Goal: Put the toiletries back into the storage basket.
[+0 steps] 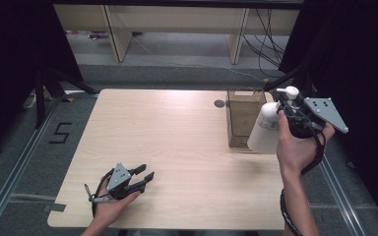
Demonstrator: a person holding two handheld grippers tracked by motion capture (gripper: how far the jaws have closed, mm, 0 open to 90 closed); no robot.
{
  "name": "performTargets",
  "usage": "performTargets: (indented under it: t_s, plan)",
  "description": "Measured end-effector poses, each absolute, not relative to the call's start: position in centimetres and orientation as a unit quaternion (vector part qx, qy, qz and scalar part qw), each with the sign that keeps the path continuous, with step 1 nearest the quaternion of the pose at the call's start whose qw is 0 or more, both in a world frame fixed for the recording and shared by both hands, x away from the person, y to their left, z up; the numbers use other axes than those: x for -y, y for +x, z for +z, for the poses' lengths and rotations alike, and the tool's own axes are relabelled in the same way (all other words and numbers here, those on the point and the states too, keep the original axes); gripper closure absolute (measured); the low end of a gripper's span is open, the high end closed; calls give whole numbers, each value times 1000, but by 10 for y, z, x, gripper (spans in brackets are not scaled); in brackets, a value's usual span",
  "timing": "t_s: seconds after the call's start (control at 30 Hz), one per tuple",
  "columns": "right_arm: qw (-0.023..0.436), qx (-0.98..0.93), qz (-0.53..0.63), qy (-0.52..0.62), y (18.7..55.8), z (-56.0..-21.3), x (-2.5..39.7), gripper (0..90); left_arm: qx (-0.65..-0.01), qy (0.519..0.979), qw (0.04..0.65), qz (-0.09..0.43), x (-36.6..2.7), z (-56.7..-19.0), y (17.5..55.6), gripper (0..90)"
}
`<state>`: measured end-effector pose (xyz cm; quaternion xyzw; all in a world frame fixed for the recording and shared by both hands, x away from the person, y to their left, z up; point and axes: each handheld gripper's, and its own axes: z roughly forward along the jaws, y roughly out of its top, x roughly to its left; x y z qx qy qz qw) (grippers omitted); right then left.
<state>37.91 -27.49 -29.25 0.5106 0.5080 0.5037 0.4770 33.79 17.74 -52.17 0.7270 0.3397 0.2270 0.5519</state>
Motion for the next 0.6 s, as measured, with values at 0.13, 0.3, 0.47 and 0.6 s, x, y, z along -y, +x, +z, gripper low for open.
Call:
performTargets:
  t_s: [0.13,0.3,0.47,0.6]
  plan:
    - [478,-507,503,512,384,-293,277,604,-342,729,547,228,-178,-521,337,547]
    - [480,-506,500,514,388,-294,280,604,-341,728,550,226,-178,-522,338,547]
    - [481,-507,496,515,393,-293,281,604,-343,730,546,229,-178,-521,337,547]
    - [481,-506,495,517,397,-292,282,604,-343,730,545,229,-178,-521,337,547]
